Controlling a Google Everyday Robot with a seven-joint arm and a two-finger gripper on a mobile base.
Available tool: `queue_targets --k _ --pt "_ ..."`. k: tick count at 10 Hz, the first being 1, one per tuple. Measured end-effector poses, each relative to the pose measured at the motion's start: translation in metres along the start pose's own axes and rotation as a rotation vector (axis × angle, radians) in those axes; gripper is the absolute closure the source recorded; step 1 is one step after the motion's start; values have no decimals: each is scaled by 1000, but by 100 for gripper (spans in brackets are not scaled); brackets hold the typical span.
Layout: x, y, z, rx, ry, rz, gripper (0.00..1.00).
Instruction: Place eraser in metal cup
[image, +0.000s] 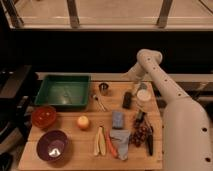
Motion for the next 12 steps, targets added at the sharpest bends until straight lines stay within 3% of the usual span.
queue_targets --k 2,6,12 --pt "0 3 1 -6 0 -11 20" --pt "-10 13 32 -19 5 -109 20" --pt "-3 24 55 -121 70 -201 20"
